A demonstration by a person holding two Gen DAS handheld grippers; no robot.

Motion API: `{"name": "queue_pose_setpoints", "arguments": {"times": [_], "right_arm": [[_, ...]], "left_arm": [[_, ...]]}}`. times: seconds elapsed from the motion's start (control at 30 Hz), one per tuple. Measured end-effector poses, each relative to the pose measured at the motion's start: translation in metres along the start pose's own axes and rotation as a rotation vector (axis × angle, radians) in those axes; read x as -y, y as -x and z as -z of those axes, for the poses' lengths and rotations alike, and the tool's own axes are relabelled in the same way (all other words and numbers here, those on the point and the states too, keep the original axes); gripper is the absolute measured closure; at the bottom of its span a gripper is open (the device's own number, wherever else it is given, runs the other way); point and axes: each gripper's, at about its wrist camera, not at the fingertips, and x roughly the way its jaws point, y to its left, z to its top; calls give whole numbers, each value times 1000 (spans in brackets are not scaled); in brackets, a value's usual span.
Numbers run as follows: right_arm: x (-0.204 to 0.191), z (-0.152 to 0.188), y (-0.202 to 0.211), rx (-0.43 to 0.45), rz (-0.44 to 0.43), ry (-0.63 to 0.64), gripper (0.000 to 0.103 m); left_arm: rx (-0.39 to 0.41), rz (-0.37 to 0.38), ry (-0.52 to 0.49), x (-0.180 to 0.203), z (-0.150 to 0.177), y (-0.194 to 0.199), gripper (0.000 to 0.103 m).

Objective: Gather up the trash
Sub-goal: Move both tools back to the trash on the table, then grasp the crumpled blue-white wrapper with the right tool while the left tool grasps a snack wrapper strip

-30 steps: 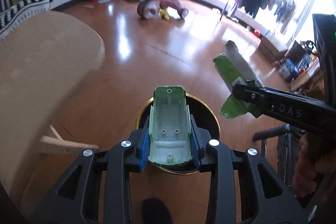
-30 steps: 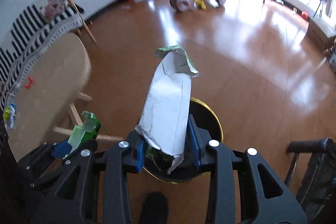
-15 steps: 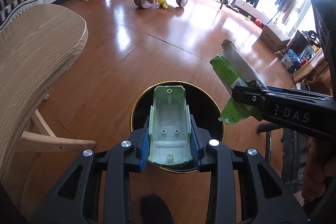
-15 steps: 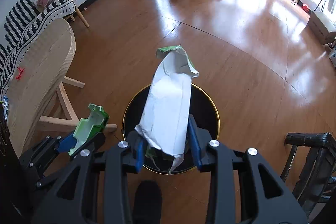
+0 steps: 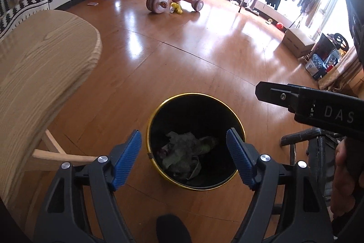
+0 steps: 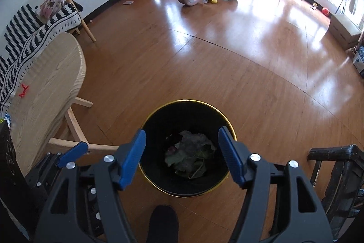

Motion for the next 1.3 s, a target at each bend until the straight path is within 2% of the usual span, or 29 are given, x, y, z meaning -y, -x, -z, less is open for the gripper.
{"name": "queue_pose_setpoints", "arguments": {"times": [0.1, 0.17, 0.27, 0.37, 0.53, 0.63, 0.77, 0.9, 0.93, 1.1, 1.3], "right_arm": [[-19, -3, 5, 14, -14, 13, 38], [-35, -5, 7, 22, -29, 38, 38], [-77, -7, 15, 45, -61, 97, 38], [-129, -7, 24, 72, -103, 160, 38], [-234, -2, 35, 97, -197, 282, 38], [-318, 11, 44, 114, -274, 369, 38], [-417, 31, 50, 118, -368, 440, 38], [-498, 53, 47, 107, -415, 493, 37], [-524, 62, 44, 100, -428, 508, 37], [-601, 79, 17, 65, -421, 534, 35], [-636, 82, -21, 14, -402, 502, 36]], "left_arm": [[13, -7, 8, -15, -1, 15, 27], [31, -18, 11, -26, 0, 29, 21], [73, -65, 18, -57, 6, 61, 14], [100, -147, 21, -99, 16, 100, 12], [134, -317, 92, -199, 48, 179, 11], [161, -403, 162, -261, 70, 227, 11], [222, -514, 280, -347, 113, 291, 10], [263, -618, 466, -436, 152, 345, 10], [273, -634, 495, -452, 157, 352, 10], [281, -692, 579, -526, 176, 371, 10], [190, -716, 570, -584, 175, 344, 10]]}}
